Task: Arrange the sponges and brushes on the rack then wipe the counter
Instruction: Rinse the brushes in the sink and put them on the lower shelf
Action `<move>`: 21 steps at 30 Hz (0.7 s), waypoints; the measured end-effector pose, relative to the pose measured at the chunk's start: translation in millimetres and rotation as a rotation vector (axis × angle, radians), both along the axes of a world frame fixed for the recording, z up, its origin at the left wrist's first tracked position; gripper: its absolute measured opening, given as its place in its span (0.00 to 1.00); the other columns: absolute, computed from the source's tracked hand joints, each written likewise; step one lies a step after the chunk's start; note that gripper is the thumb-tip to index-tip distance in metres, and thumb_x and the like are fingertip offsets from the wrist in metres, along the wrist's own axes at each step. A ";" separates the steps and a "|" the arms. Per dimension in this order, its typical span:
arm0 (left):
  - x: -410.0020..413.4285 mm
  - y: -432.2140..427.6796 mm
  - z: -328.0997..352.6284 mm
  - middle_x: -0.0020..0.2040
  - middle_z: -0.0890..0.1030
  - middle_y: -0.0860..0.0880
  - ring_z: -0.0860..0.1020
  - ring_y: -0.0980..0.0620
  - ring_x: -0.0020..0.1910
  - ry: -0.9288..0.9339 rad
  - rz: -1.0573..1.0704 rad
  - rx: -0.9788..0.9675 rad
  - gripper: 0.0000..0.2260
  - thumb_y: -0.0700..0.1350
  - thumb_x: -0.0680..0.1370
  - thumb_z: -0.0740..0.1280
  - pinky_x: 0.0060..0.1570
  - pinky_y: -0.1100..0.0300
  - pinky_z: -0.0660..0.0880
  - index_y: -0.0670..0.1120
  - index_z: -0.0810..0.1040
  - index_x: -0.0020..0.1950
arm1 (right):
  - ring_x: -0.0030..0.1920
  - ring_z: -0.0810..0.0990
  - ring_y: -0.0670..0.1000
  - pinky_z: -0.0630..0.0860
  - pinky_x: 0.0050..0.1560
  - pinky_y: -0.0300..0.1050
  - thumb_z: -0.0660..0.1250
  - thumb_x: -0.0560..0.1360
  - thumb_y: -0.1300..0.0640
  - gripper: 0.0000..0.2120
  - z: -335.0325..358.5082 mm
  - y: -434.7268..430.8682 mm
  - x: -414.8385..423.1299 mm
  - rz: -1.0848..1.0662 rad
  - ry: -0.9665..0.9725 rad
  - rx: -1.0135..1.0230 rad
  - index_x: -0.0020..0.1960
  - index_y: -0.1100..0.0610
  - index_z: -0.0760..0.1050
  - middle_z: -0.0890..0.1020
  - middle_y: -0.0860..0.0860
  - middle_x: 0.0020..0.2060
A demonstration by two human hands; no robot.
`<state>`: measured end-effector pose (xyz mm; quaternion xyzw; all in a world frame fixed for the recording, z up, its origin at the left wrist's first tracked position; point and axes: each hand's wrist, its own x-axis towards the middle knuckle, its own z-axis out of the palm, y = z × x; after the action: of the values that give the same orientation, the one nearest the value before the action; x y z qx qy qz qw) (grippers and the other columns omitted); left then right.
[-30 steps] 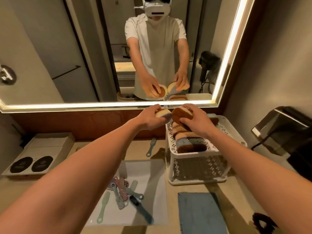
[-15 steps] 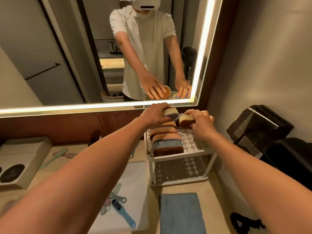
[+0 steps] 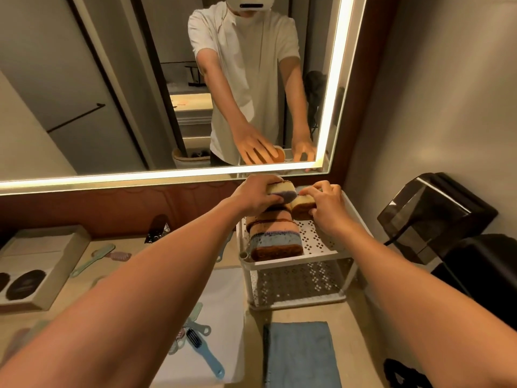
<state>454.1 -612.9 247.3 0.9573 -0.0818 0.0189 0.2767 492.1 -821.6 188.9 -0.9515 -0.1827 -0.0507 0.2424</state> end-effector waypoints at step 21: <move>-2.6 -59.8 -7.5 0.62 0.76 0.46 0.74 0.46 0.62 -0.080 -0.066 0.070 0.22 0.49 0.76 0.73 0.63 0.45 0.72 0.47 0.75 0.69 | 0.71 0.64 0.59 0.66 0.71 0.57 0.74 0.72 0.50 0.43 12.2 -24.1 -26.2 0.038 -0.025 0.013 0.80 0.52 0.54 0.68 0.55 0.71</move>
<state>451.6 -672.8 239.8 0.9616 -0.1248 0.0450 0.2402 465.9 -845.7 201.0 -0.9455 -0.2036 -0.0593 0.2471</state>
